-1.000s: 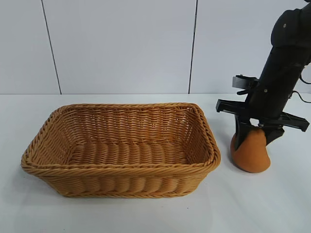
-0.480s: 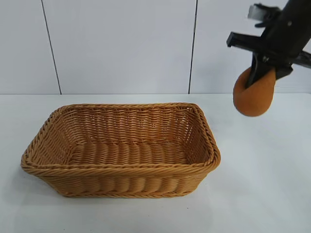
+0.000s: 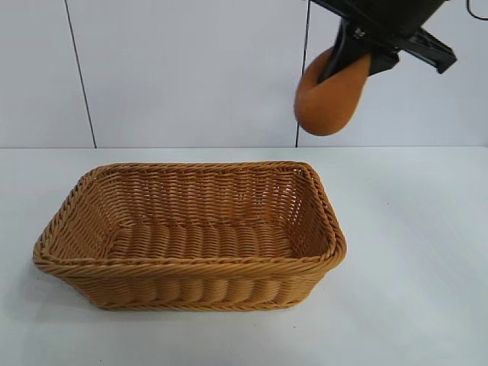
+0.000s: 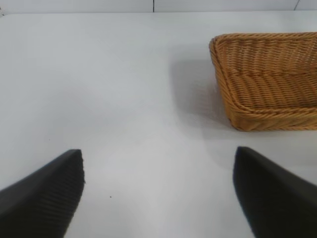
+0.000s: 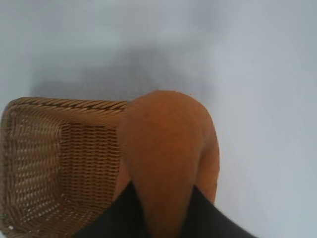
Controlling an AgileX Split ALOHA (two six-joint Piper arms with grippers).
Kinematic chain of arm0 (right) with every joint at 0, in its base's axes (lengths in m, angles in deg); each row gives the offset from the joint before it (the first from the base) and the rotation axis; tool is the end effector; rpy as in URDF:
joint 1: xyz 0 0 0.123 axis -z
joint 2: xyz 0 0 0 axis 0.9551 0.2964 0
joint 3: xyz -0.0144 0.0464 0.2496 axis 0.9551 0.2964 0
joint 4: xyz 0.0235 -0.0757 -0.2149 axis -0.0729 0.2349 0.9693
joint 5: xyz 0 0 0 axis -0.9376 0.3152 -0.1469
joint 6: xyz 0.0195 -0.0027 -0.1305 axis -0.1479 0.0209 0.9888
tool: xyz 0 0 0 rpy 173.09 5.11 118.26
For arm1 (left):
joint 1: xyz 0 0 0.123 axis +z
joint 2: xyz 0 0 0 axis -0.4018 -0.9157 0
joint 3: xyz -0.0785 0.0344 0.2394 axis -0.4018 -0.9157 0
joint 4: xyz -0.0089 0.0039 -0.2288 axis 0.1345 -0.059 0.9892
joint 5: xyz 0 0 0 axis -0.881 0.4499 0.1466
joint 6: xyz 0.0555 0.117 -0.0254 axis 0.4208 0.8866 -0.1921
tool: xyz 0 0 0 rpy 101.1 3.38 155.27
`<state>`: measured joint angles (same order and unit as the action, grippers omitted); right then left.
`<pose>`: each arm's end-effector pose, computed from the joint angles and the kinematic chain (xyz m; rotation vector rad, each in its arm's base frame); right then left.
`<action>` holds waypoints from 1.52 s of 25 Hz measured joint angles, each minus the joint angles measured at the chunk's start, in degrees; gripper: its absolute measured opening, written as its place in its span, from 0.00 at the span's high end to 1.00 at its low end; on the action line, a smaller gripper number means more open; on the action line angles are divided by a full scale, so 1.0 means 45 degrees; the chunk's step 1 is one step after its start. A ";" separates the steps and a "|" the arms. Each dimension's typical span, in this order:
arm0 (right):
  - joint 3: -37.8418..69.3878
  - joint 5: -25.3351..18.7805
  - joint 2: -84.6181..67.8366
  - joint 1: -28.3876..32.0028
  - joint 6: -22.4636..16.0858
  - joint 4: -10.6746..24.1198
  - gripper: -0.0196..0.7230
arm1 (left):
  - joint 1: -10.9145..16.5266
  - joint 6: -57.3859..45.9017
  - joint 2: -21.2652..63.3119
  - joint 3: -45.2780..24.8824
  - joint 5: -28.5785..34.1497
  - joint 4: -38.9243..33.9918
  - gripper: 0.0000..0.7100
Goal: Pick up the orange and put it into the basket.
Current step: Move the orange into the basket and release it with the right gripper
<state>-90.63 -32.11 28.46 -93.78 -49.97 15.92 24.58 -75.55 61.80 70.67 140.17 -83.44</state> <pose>0.3364 0.1648 0.2284 -0.1711 2.6170 0.5753 0.0416 -0.0059 0.2484 0.0302 2.0380 -0.0315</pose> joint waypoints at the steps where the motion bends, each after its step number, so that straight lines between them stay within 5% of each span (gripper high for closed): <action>1: 0.0000 0.0212 0.0000 -0.0349 -0.0058 -0.0097 0.92 | 0.0000 0.0000 0.0000 0.0000 0.0000 0.0000 0.18; 9: 0.0000 0.2401 0.0289 -0.3170 -0.0291 -0.0427 0.92 | 0.0000 0.0000 0.0000 0.0000 0.0000 0.0000 0.18; 29: 0.0012 0.3144 0.4338 -0.3845 -0.0425 -0.0533 0.91 | 0.0000 0.0000 0.0000 0.0000 0.0000 0.0000 0.18; 31: 0.0012 0.3049 0.4338 -0.3845 -0.0436 -0.0524 0.79 | 0.0000 0.0000 0.0000 0.0000 0.0000 0.0000 0.18; 36: 0.0012 0.2942 0.4144 -0.3845 -0.0433 -0.0350 0.20 | 0.0000 0.0000 0.0000 0.0000 0.0000 0.0000 0.18; 38: -0.0051 0.2756 0.3868 -0.3827 -0.0433 -0.0054 0.11 | 0.0000 0.0000 0.0000 0.0000 0.0000 0.0000 0.18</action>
<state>-90.86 -19.71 45.87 -111.00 -51.92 15.68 24.58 -75.55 61.80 70.67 140.17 -83.44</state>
